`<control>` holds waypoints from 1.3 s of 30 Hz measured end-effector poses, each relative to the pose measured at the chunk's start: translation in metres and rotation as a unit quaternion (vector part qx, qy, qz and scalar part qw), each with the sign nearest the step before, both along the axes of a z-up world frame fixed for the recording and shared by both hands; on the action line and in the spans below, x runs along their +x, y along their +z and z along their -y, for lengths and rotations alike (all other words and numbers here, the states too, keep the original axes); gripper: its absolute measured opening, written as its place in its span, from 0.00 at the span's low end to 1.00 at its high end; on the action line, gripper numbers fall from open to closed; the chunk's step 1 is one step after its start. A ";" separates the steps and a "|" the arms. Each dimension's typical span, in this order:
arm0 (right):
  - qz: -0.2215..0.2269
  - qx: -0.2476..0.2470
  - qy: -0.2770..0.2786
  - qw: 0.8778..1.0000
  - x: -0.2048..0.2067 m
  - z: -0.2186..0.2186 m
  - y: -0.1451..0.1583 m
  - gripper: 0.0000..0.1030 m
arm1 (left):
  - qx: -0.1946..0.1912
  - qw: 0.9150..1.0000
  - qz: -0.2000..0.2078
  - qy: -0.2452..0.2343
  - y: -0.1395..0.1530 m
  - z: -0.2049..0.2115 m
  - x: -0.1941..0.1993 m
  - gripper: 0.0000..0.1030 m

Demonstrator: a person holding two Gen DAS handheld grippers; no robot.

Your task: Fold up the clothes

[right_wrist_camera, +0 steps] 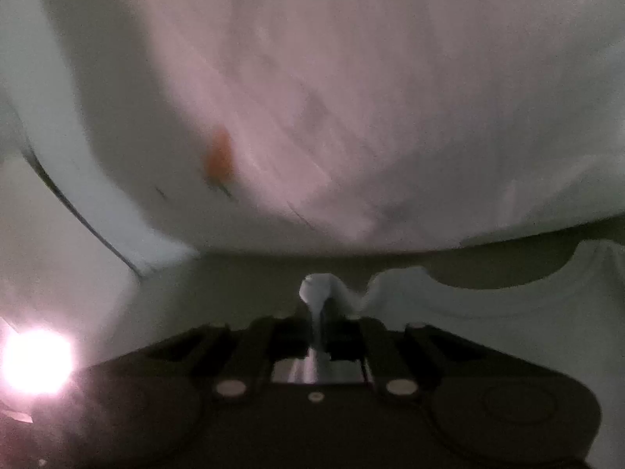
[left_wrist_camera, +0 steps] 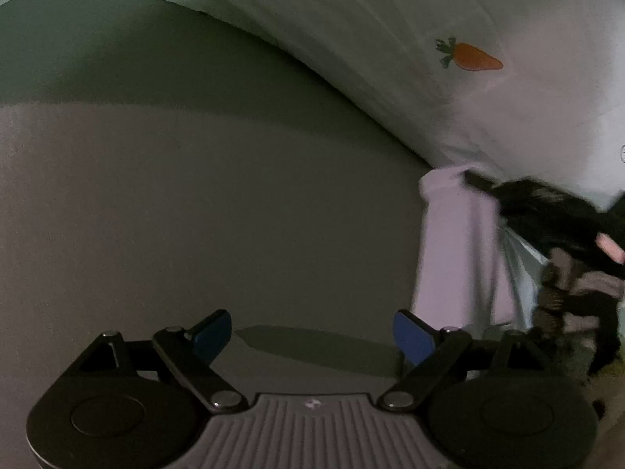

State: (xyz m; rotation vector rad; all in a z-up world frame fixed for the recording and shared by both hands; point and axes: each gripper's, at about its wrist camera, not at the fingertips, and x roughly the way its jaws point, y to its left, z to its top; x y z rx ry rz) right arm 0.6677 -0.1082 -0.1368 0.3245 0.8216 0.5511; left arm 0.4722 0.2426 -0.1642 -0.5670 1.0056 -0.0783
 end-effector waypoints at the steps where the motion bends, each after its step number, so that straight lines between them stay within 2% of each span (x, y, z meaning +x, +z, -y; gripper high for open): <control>1: -0.009 -0.032 0.004 0.999 0.004 -0.007 -0.005 0.19 | 0.003 1.000 -0.001 -0.001 0.000 0.000 0.001 0.88; 3: -0.022 -0.053 -0.004 0.998 0.006 -0.009 -0.008 0.29 | 0.012 1.000 -0.001 -0.002 0.001 0.000 0.002 0.88; 4: -0.011 -0.041 -0.019 0.999 0.000 -0.002 -0.002 0.50 | 0.016 1.000 0.001 -0.003 0.002 0.001 0.002 0.88; 5: 0.000 -0.027 -0.035 0.999 -0.005 0.006 0.004 0.66 | 0.020 1.000 0.003 -0.003 0.003 0.002 0.002 0.88; 6: 0.015 -0.016 -0.051 0.998 -0.013 0.017 0.011 0.69 | 0.020 1.000 0.003 -0.004 0.003 0.003 0.002 0.88; 8: 0.032 -0.008 -0.076 0.997 -0.029 0.038 0.022 0.69 | 0.016 1.000 0.002 -0.006 0.002 0.004 0.000 0.88; 10: 0.044 -0.020 -0.088 0.995 -0.047 0.052 0.026 0.67 | 0.020 1.000 0.002 -0.009 0.001 0.006 -0.002 0.88; 11: 0.052 -0.032 -0.079 0.995 -0.060 0.056 0.028 0.63 | 0.024 1.000 0.003 -0.011 0.000 0.008 -0.002 0.88; 13: 0.059 -0.056 -0.036 0.996 -0.078 0.056 0.030 0.62 | 0.030 0.999 0.002 -0.022 0.001 0.014 0.000 0.88; 15: 0.055 -0.112 0.024 0.992 -0.098 0.046 0.022 0.63 | 0.033 0.999 0.004 -0.035 0.003 0.021 0.001 0.88; 17: 0.045 -0.168 0.040 0.984 -0.110 0.038 0.005 0.68 | 0.035 0.998 0.008 -0.044 0.006 0.028 0.005 0.88; 19: 0.019 -0.184 0.034 0.982 -0.112 0.038 -0.011 0.68 | 0.037 0.998 0.014 -0.054 0.010 0.036 0.008 0.88; 21: 0.000 -0.167 0.024 0.986 -0.115 0.046 -0.021 0.68 | 0.050 0.996 0.025 -0.062 0.015 0.047 0.014 0.89; 22: -0.010 -0.153 0.021 0.988 -0.115 0.050 -0.025 0.64 | 0.058 0.996 0.031 -0.068 0.017 0.053 0.018 0.89; 23: -0.017 -0.138 0.013 0.990 -0.115 0.054 -0.029 0.52 | 0.067 0.994 0.037 -0.075 0.019 0.061 0.024 0.88; 24: -0.018 -0.131 0.005 0.991 -0.116 0.057 -0.028 0.45 | 0.072 0.993 0.046 -0.082 0.021 0.069 0.031 0.89; 25: -0.017 -0.127 0.001 0.992 -0.117 0.059 -0.026 0.22 | 0.077 0.992 0.055 -0.088 0.023 0.077 0.037 0.89; 26: -0.010 -0.128 -0.006 0.992 -0.118 0.057 -0.022 0.08 | 0.083 0.991 0.060 -0.090 0.025 0.084 0.042 0.89; 27: -0.002 -0.130 -0.013 0.991 -0.118 0.055 -0.018 0.04 | 0.093 0.990 0.061 -0.091 0.025 0.091 0.049 0.89; 31: 0.032 -0.179 -0.118 0.976 -0.146 0.074 0.011 0.04 | 0.167 0.979 0.053 -0.102 0.016 0.118 0.068 0.89; 33: 0.015 -0.210 -0.174 0.962 -0.154 0.089 0.009 0.04 | 0.196 0.973 0.047 -0.109 0.008 0.125 0.072 0.89; 36: -0.024 -0.262 -0.203 0.943 -0.162 0.099 -0.009 0.08 | 0.208 0.970 0.038 -0.116 -0.001 0.125 0.073 0.89; 38: -0.042 -0.276 -0.219 0.935 -0.165 0.106 -0.015 0.24 | 0.219 0.967 0.037 -0.122 -0.002 0.125 0.072 0.89; 39: -0.041 -0.262 -0.229 0.937 -0.168 0.111 -0.012 0.39 | 0.217 0.968 0.036 -0.122 -0.002 0.124 0.071 0.89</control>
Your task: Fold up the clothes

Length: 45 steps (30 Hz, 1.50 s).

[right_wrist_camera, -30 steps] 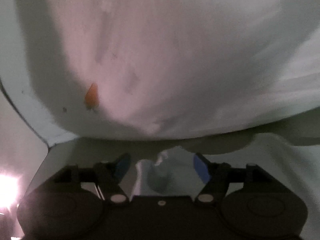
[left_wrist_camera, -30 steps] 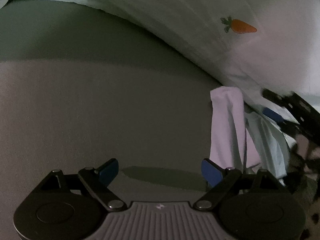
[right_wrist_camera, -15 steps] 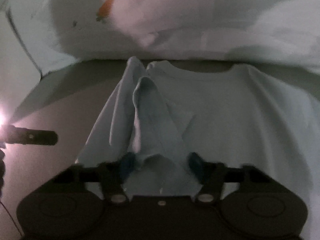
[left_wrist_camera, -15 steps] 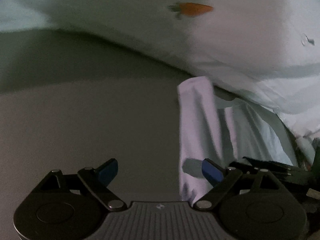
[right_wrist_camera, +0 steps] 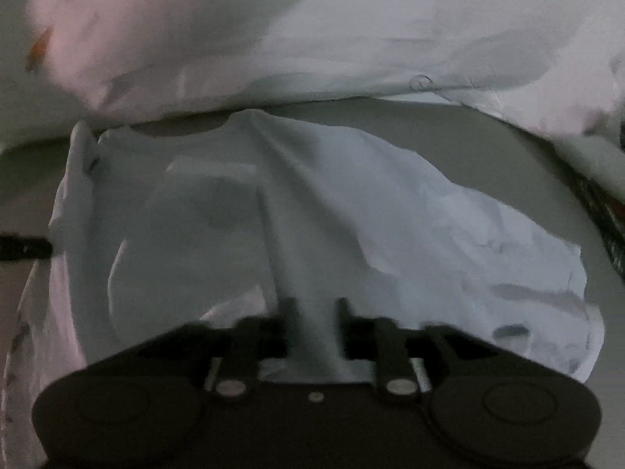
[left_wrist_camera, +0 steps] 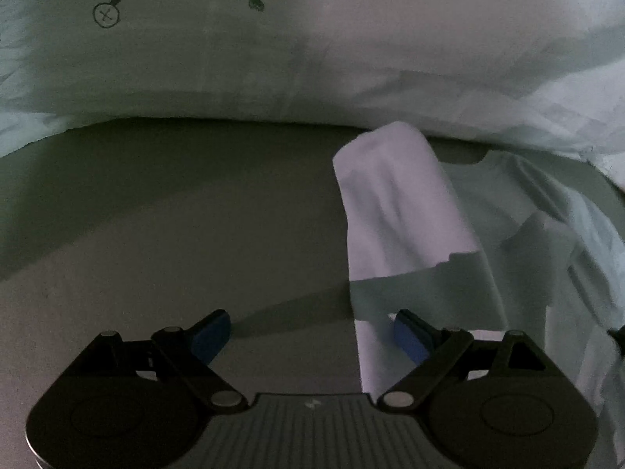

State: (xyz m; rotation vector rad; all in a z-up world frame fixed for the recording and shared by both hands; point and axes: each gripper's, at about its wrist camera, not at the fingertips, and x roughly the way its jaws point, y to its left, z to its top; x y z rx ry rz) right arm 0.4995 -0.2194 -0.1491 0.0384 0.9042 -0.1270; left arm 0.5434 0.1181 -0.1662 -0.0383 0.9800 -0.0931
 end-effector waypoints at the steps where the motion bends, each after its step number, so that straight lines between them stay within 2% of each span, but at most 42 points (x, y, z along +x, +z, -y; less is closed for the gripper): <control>1: 0.016 0.018 -0.011 1.000 -0.003 0.005 0.004 0.45 | -0.008 1.000 0.000 0.001 0.001 -0.002 0.000 0.89; 4: 0.049 0.077 -0.014 0.996 0.008 0.011 0.008 0.48 | -0.059 0.998 0.001 0.004 0.007 -0.010 0.005 0.89; 8: 0.068 0.140 0.021 0.988 0.036 0.009 0.003 0.56 | -0.118 0.993 0.010 -0.004 0.014 -0.008 0.024 0.89; 9: 0.072 0.152 0.029 0.985 0.043 0.007 0.001 0.58 | -0.117 0.993 0.011 -0.007 0.015 -0.006 0.028 0.89; 10: 0.075 0.164 0.037 0.983 0.050 0.006 -0.001 0.65 | -0.100 0.995 0.013 -0.006 0.013 -0.003 0.032 0.89; 11: 0.081 0.178 0.041 0.980 0.058 0.005 -0.003 0.67 | -0.083 0.996 0.014 -0.005 0.011 0.001 0.037 0.89; 12: 0.079 0.187 0.041 0.978 0.066 0.004 -0.007 0.65 | -0.066 0.998 0.015 -0.003 0.008 0.005 0.041 0.89; 13: 0.077 0.195 0.040 0.977 0.074 0.002 -0.012 0.38 | -0.050 0.999 0.016 -0.002 0.006 0.009 0.045 0.89; 14: 0.073 0.189 0.041 0.978 0.078 -0.001 -0.013 0.05 | -0.036 0.999 0.016 0.002 0.003 0.010 0.047 0.89; 15: 0.068 0.183 0.043 0.980 0.081 -0.003 -0.013 0.06 | -0.023 1.000 0.017 0.006 0.000 0.012 0.049 0.89; 19: 0.133 0.098 0.027 0.986 0.061 -0.012 0.010 0.05 | 0.029 0.999 0.034 0.001 -0.005 0.020 0.046 0.90; 22: 0.128 0.033 0.005 0.991 0.058 -0.018 0.004 0.06 | 0.029 0.999 0.045 0.003 -0.008 0.021 0.045 0.92; 25: 0.089 0.044 -0.023 0.995 0.069 -0.012 -0.022 0.07 | 0.033 0.998 0.044 0.015 -0.009 0.020 0.045 0.95; 26: 0.089 0.042 -0.020 0.995 0.069 -0.012 -0.022 0.07 | 0.035 0.998 0.044 0.019 -0.009 0.020 0.045 0.96; 30: 0.092 0.037 -0.009 0.995 0.065 -0.013 -0.016 0.17 | 0.039 0.998 0.034 0.044 -0.011 0.012 0.052 0.96; 31: 0.098 0.034 -0.001 0.995 0.058 -0.013 -0.010 0.25 | 0.037 0.998 0.028 0.051 -0.010 0.011 0.053 0.96; 32: 0.102 0.028 0.009 0.994 0.049 -0.016 -0.003 0.40 | 0.035 0.997 0.022 0.057 -0.009 0.009 0.053 0.96; 37: 0.104 -0.015 0.040 0.994 0.003 -0.034 0.006 0.71 | 0.010 0.997 0.009 0.072 0.001 -0.001 0.031 0.95; 40: 0.072 -0.006 0.025 0.997 -0.013 -0.027 -0.005 0.71 | 0.012 0.998 0.005 0.064 0.007 -0.005 0.001 0.95; 43: 0.066 -0.038 0.012 0.997 -0.016 -0.021 -0.008 0.71 | 0.008 0.998 -0.008 0.062 0.016 -0.013 -0.039 0.95; 45: 0.064 -0.045 0.014 0.997 -0.018 -0.018 -0.002 0.64 | -0.009 0.998 -0.025 0.063 0.021 -0.017 -0.068 0.95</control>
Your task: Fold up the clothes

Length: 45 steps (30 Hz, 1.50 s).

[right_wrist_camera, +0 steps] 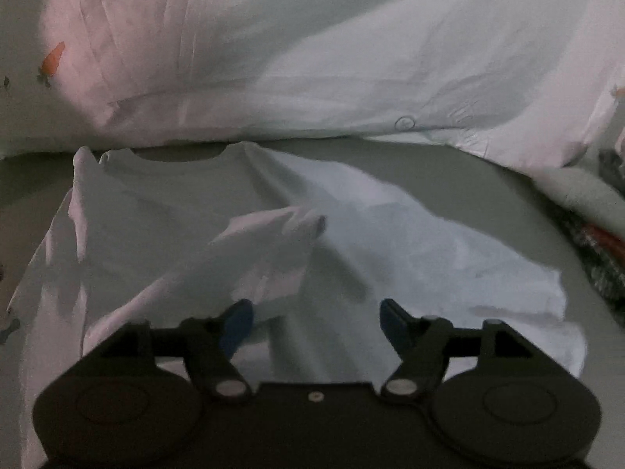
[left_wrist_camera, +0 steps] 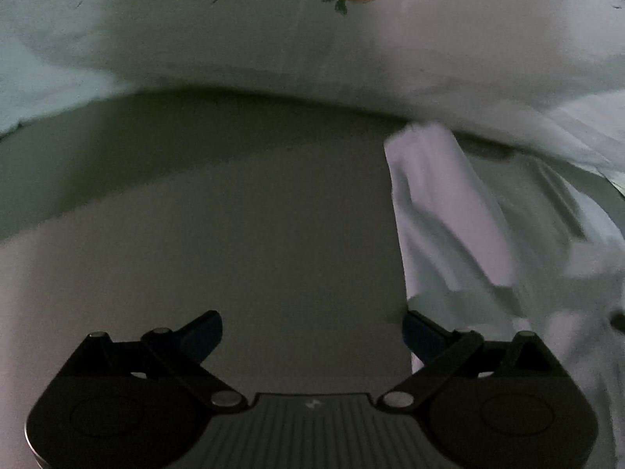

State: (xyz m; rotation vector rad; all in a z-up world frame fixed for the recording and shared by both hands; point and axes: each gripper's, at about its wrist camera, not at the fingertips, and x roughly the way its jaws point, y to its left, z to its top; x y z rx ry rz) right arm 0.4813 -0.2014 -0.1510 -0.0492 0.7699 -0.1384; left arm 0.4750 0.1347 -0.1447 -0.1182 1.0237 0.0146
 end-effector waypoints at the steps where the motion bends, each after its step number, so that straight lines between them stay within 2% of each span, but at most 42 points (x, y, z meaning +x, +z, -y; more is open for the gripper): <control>1: -0.008 0.022 0.001 1.000 -0.001 0.004 0.002 0.45 | -0.010 1.000 -0.009 0.000 0.001 -0.001 -0.014 0.95; 2: -0.022 0.053 0.004 0.998 -0.001 0.006 0.001 0.33 | -0.020 1.000 -0.017 -0.004 0.001 -0.001 -0.026 0.95; 4: -0.055 0.105 0.017 0.993 -0.002 0.008 -0.004 0.33 | -0.034 0.999 -0.030 -0.014 0.000 -0.004 -0.047 0.95; 5: -0.056 0.113 0.020 0.992 -0.004 0.006 -0.009 0.22 | -0.036 0.999 -0.034 -0.020 0.001 -0.003 -0.058 0.95; 8: -0.044 0.113 0.008 0.993 -0.014 0.002 -0.008 0.06 | -0.029 0.998 -0.032 -0.035 0.009 -0.001 -0.083 0.95; 12: -0.034 0.132 -0.036 0.990 -0.033 0.010 0.004 0.07 | -0.026 0.999 -0.025 -0.038 0.016 -0.005 -0.103 0.95; 14: -0.071 0.104 -0.049 0.991 -0.032 0.011 -0.008 0.08 | -0.025 0.999 -0.025 -0.039 0.015 -0.009 -0.105 0.95; 16: -0.074 0.068 -0.054 0.993 -0.038 0.014 -0.007 0.12 | -0.022 0.999 -0.020 -0.043 0.016 -0.011 -0.110 0.95; 18: -0.064 0.046 -0.052 0.996 -0.050 0.018 0.002 0.25 | -0.020 0.998 -0.019 -0.055 0.015 -0.011 -0.116 0.95; 19: -0.046 0.047 -0.053 0.996 -0.064 0.022 0.010 0.45 | -0.020 0.998 -0.020 -0.062 0.014 -0.010 -0.120 0.95; 20: -0.029 0.052 -0.056 0.997 -0.081 0.027 0.019 0.58 | -0.020 0.997 -0.023 -0.069 0.013 -0.008 -0.125 0.95; 23: -0.024 0.073 -0.051 0.996 -0.132 0.030 0.031 0.62 | -0.023 0.995 -0.033 -0.093 0.009 -0.002 -0.141 0.95; 24: -0.030 0.081 -0.043 0.995 -0.150 0.025 0.032 0.64 | -0.024 0.994 -0.038 -0.100 0.007 0.002 -0.145 0.95; 25: -0.039 0.092 -0.033 0.994 -0.169 0.017 0.030 0.72 | -0.024 0.993 -0.044 -0.108 0.003 0.006 -0.148 0.95; 28: -0.071 0.131 -0.006 0.989 -0.227 -0.016 0.022 0.72 | -0.017 0.990 -0.059 -0.128 -0.006 0.014 -0.163 0.95; 29: -0.079 0.148 0.007 0.986 -0.249 -0.028 0.018 0.63 | -0.012 0.989 -0.059 -0.135 -0.008 0.016 -0.170 0.95; 31: -0.101 0.162 0.022 0.981 -0.283 -0.050 0.010 0.53 | 0.000 0.987 -0.061 -0.148 -0.013 0.020 -0.181 0.95; 33: -0.137 0.178 0.031 0.974 -0.311 -0.069 -0.003 0.53 | 0.005 0.985 -0.067 -0.159 -0.018 0.023 -0.193 0.95; 34: -0.148 0.176 0.034 0.973 -0.323 -0.077 -0.008 0.53 | 0.006 0.984 -0.071 -0.165 -0.020 0.023 -0.199 0.95; 36: -0.155 0.110 0.058 0.980 -0.339 -0.095 -0.010 0.53 | 0.022 0.981 -0.068 -0.179 -0.024 0.027 -0.213 0.96; 38: -0.172 0.041 0.084 0.981 -0.346 -0.107 -0.011 0.58 | 0.042 0.978 -0.063 -0.195 -0.025 0.032 -0.226 0.96; 39: -0.180 0.030 0.087 0.979 -0.349 -0.108 -0.013 0.58 | 0.047 0.976 -0.062 -0.202 -0.025 0.033 -0.231 0.96; 42: -0.195 0.044 0.068 0.977 -0.354 -0.098 -0.013 0.58 | 0.046 0.973 -0.068 -0.217 -0.023 0.035 -0.246 0.96; 45: -0.185 0.056 0.047 0.980 -0.355 -0.084 -0.006 0.67 | 0.056 0.966 -0.074 -0.241 -0.021 0.041 -0.263 0.96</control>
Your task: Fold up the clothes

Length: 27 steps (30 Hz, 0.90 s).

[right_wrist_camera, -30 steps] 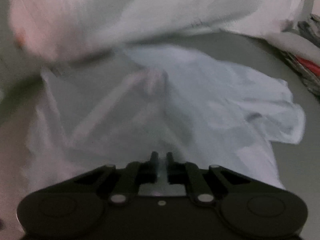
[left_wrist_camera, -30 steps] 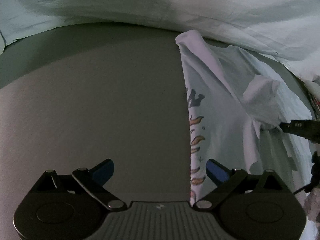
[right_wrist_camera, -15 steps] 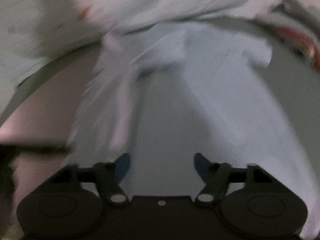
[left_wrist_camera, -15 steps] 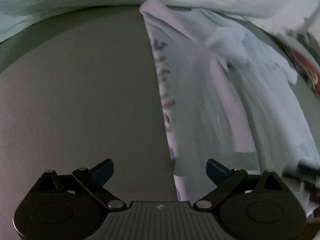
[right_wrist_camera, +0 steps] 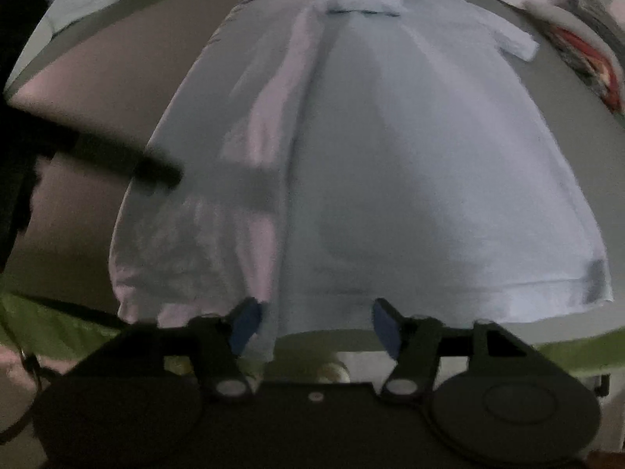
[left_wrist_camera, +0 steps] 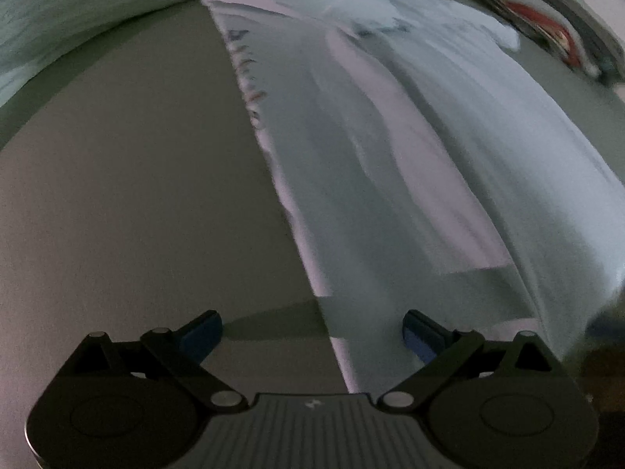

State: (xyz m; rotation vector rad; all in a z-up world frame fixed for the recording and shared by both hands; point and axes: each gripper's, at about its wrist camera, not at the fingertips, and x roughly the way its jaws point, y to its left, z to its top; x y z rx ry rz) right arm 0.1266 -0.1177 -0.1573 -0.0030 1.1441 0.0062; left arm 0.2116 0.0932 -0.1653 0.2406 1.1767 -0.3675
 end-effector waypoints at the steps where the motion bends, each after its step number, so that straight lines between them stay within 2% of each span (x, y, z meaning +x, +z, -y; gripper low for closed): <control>1: 0.010 -0.007 -0.006 1.000 0.000 0.006 0.003 0.67 | 0.000 1.000 -0.006 -0.006 0.001 0.003 -0.005 0.96; 4: 0.042 -0.024 -0.027 0.998 0.003 0.029 0.013 0.70 | -0.010 1.000 -0.017 -0.013 0.008 0.015 -0.013 0.96; 5: 0.055 -0.018 -0.043 0.997 0.007 0.043 0.017 0.76 | -0.013 1.000 -0.014 -0.014 0.011 0.021 -0.014 0.96; 7: 0.073 0.009 -0.081 0.994 0.016 0.077 0.020 0.86 | -0.009 1.000 0.009 -0.013 0.019 0.039 -0.009 0.96; 10: 0.089 0.060 -0.125 0.986 0.028 0.131 0.013 0.87 | -0.012 1.000 0.025 0.009 0.026 0.070 0.005 0.96; 13: 0.094 0.080 -0.131 0.984 0.043 0.183 0.006 0.88 | -0.019 0.998 0.013 0.051 0.025 0.103 0.024 0.96; 15: 0.100 0.087 -0.129 0.983 0.054 0.214 0.005 0.95 | -0.031 0.996 0.003 0.086 0.023 0.124 0.034 0.96; 16: 0.105 0.090 -0.128 0.982 0.058 0.229 0.005 0.97 | -0.040 0.994 -0.007 0.105 0.021 0.132 0.043 0.96; 20: 0.130 0.111 -0.143 0.975 0.076 0.277 0.004 0.97 | -0.059 0.984 -0.040 0.160 0.014 0.149 0.069 0.96; 22: 0.143 0.134 -0.159 0.968 0.087 0.299 0.003 0.94 | -0.053 0.982 -0.036 0.176 0.015 0.159 0.083 0.96; 24: 0.151 0.175 -0.169 0.958 0.101 0.314 0.000 0.84 | -0.044 0.982 -0.027 0.183 0.017 0.167 0.097 0.96; 26: 0.158 0.215 -0.179 0.947 0.116 0.328 -0.003 0.64 | -0.035 0.982 -0.021 0.186 0.021 0.168 0.109 0.96; 27: 0.162 0.235 -0.184 0.941 0.123 0.335 -0.005 0.62 | -0.031 0.981 -0.018 0.188 0.023 0.169 0.115 0.96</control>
